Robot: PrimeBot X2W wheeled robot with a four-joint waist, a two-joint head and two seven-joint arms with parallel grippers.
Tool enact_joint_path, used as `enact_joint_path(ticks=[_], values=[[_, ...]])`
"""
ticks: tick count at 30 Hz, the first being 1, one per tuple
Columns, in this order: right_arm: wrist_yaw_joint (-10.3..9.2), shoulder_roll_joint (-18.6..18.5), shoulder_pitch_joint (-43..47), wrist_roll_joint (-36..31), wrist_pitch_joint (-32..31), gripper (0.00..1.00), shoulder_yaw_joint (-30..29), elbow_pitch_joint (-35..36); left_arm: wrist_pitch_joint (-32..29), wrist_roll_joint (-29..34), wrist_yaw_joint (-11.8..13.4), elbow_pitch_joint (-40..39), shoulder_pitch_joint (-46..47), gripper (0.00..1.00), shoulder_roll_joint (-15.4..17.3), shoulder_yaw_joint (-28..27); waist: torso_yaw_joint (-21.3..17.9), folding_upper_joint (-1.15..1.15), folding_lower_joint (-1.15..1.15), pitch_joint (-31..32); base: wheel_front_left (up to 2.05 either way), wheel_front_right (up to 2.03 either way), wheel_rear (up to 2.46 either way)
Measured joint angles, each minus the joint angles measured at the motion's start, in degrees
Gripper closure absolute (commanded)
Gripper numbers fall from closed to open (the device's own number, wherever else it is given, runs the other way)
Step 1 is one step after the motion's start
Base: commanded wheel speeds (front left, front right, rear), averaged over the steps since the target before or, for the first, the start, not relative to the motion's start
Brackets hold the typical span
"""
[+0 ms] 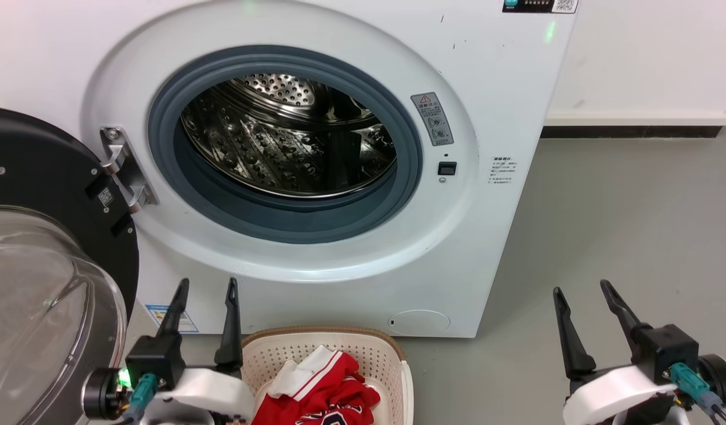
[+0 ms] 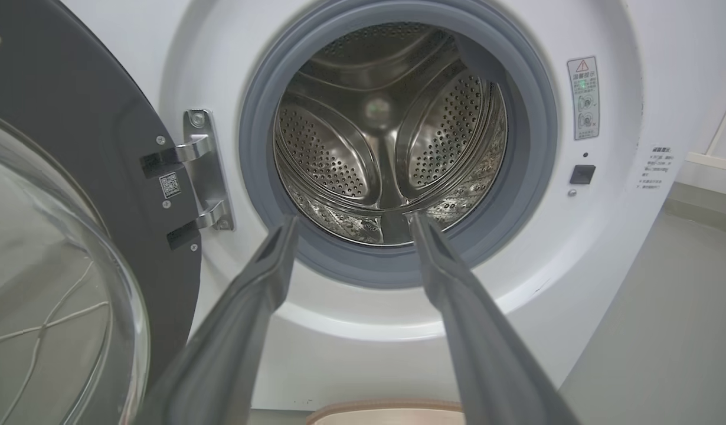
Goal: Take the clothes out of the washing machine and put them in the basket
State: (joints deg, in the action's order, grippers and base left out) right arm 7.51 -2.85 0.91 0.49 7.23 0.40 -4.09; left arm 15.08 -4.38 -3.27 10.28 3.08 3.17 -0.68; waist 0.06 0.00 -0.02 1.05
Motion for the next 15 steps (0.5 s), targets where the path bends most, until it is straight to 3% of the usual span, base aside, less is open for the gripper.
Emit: enact_joint_path(ticks=[15], values=[[0.0,0.0,2.5,0.5,-1.5,0.0,-0.5,0.7,0.0,0.8,0.2,2.3,-1.3,0.0,0.3,1.1,-1.1,0.0,0.01,0.9,0.0,0.0,0.0]])
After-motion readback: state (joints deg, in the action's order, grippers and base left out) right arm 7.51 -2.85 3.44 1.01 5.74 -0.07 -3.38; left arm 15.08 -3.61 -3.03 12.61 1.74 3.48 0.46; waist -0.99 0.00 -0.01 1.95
